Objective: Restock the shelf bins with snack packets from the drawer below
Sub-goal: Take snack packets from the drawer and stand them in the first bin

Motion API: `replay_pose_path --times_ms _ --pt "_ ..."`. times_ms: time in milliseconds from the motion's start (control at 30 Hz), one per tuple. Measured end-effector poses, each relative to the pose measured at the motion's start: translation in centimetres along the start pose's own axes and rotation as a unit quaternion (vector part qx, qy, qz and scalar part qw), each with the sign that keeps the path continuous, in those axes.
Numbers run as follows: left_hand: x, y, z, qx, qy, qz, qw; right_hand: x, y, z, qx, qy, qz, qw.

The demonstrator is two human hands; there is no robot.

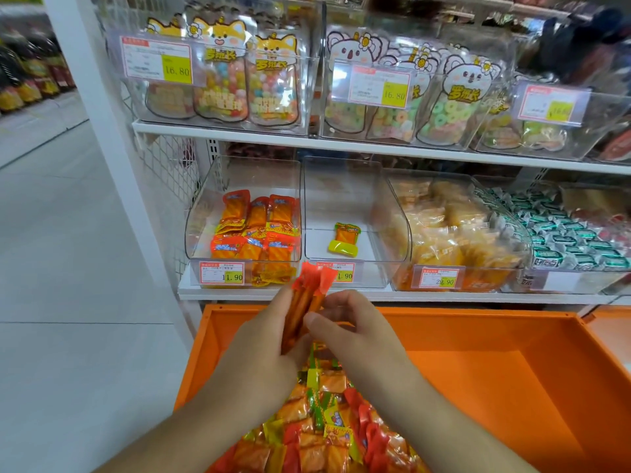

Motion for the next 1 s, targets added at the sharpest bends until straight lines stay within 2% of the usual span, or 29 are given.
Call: replay_pose_path --times_ms 100,200,367,467,533,700,1000 --pt "0.4 -0.6 0.2 0.043 0.088 0.010 0.995 0.2 -0.3 -0.5 0.009 0.068 -0.026 0.997" --pt "0.7 -1.2 0.5 0.060 0.122 -0.010 0.991 -0.4 -0.2 -0.4 0.023 0.104 -0.008 0.994" --pt "0.0 -0.9 0.6 0.037 0.061 -0.076 0.994 -1.4 0.4 0.1 0.042 0.152 0.038 0.987" --pt "-0.9 -0.2 0.4 -0.017 -0.008 -0.054 0.998 -2.1 0.8 -0.1 0.044 0.168 0.030 0.984" --pt "-1.5 0.4 0.1 -0.049 -0.013 -0.041 0.998 -2.5 0.9 -0.2 0.040 0.180 0.031 0.982" --pt "-1.8 0.2 0.4 -0.085 -0.091 -0.116 0.985 -2.4 0.8 -0.5 0.019 0.182 0.009 0.983" --pt "-2.0 0.6 -0.1 -0.094 -0.099 -0.059 0.989 -1.8 0.9 -1.2 -0.028 0.141 -0.021 0.989"
Point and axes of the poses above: each hand's wrist, its own y-axis towards the middle knuckle, its own x-axis out of the palm, z = x × y, the point moved 2 cm from there along y, towards the middle knuckle, and after that the axes turned 15 degrees about -x, right-handed, at the moved point
